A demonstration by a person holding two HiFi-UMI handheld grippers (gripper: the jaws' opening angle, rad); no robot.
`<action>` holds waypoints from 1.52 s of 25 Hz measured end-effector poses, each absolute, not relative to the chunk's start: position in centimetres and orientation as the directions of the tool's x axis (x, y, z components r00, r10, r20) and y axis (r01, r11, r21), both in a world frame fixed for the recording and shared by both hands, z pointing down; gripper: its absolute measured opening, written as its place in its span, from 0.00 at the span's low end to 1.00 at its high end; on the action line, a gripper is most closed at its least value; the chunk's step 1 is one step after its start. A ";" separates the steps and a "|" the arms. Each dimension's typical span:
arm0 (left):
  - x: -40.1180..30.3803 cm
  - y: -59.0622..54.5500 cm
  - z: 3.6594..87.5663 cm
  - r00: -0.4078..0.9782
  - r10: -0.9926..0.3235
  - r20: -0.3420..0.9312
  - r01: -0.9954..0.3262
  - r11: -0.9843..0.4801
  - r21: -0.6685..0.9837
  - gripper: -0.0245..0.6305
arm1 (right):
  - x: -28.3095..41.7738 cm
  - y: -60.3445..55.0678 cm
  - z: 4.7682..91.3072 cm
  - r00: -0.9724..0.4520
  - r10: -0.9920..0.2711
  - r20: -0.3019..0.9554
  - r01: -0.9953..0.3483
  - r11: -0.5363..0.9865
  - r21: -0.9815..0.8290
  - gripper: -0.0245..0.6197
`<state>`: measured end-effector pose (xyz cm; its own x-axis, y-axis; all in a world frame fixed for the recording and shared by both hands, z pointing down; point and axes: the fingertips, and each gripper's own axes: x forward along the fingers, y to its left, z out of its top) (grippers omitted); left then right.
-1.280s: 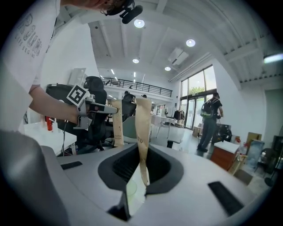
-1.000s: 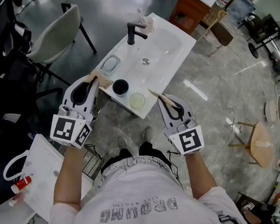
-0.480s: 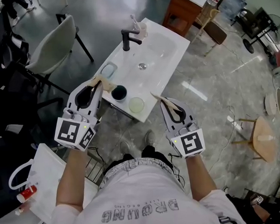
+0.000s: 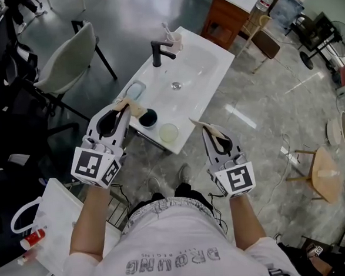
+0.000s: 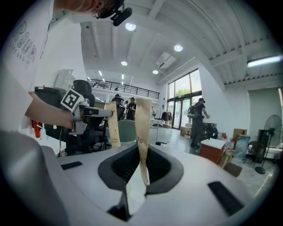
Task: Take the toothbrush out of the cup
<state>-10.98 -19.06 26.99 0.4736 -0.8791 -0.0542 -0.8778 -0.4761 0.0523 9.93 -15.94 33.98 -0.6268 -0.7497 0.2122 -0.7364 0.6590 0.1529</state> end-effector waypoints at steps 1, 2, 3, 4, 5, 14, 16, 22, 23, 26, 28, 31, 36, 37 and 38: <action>-11.0 -19.0 27.0 0.473 -0.879 -0.054 -0.878 -0.476 0.053 0.14 | 10.0 -15.9 34.0 -0.627 -0.750 0.212 -0.737 0.659 0.153 0.10; -11.0 -19.0 27.0 0.472 -0.880 -0.054 -0.878 -0.475 0.053 0.14 | 10.0 -16.0 34.0 -0.627 -0.750 0.211 -0.737 0.659 0.153 0.10; -11.0 -19.0 27.0 0.472 -0.880 -0.053 -0.879 -0.474 0.053 0.14 | 10.0 -16.0 33.9 -0.626 -0.750 0.211 -0.737 0.658 0.153 0.10; -11.0 -19.1 27.1 0.472 -0.880 -0.052 -0.879 -0.474 0.052 0.14 | 10.0 -16.1 33.9 -0.626 -0.751 0.211 -0.737 0.658 0.153 0.10; -11.1 -19.1 27.1 0.471 -0.880 -0.051 -0.879 -0.474 0.052 0.14 | 10.0 -16.1 33.8 -0.626 -0.751 0.210 -0.737 0.658 0.152 0.10; -11.1 -19.3 27.1 0.467 -0.883 -0.049 -0.882 -0.469 0.052 0.14 | 9.9 -16.4 34.0 -0.626 -0.749 0.215 -0.733 0.660 0.163 0.10; -11.1 -19.4 27.1 0.467 -0.883 -0.048 -0.882 -0.469 0.051 0.14 | 9.7 -16.5 34.1 -0.626 -0.749 0.216 -0.732 0.660 0.169 0.10; -11.1 -19.5 27.1 0.466 -0.883 -0.046 -0.882 -0.468 0.050 0.14 | 9.5 -16.7 34.3 -0.624 -0.746 0.232 -0.725 0.664 0.183 0.10; -11.1 -19.5 27.1 0.466 -0.884 -0.045 -0.882 -0.468 0.050 0.14 | 9.5 -16.7 34.3 -0.625 -0.745 0.233 -0.724 0.665 0.184 0.10; -11.1 -19.5 27.1 0.465 -0.884 -0.046 -0.883 -0.467 0.051 0.14 | 9.4 -16.7 34.3 -0.626 -0.742 0.240 -0.721 0.668 0.184 0.10; -11.1 -19.6 27.2 0.464 -0.884 -0.045 -0.883 -0.466 0.051 0.14 | 9.3 -16.8 34.4 -0.628 -0.740 0.242 -0.718 0.671 0.187 0.10; -11.0 -19.7 27.2 0.467 -0.883 -0.045 -0.882 -0.469 0.051 0.14 | 9.2 -16.8 34.4 -0.631 -0.736 0.244 -0.713 0.675 0.192 0.10; -10.8 -19.8 27.3 0.471 -0.881 -0.044 -0.880 -0.473 0.051 0.14 | 9.0 -16.8 34.5 -0.636 -0.730 0.251 -0.706 0.681 0.195 0.10; -10.8 -19.8 27.3 0.471 -0.881 -0.044 -0.879 -0.473 0.051 0.14 | 8.9 -16.8 34.5 -0.636 -0.729 0.252 -0.704 0.682 0.196 0.10; -10.8 -19.8 27.4 0.471 -0.881 -0.043 -0.879 -0.473 0.052 0.14 | 8.9 -16.8 34.5 -0.637 -0.728 0.252 -0.703 0.683 0.197 0.10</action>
<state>-10.80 -19.83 27.41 0.4713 -0.8809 -0.0434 -0.8795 -0.4731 0.0519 8.89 -16.78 34.54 -0.6372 -0.7283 0.2519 -0.7030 0.6833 0.1972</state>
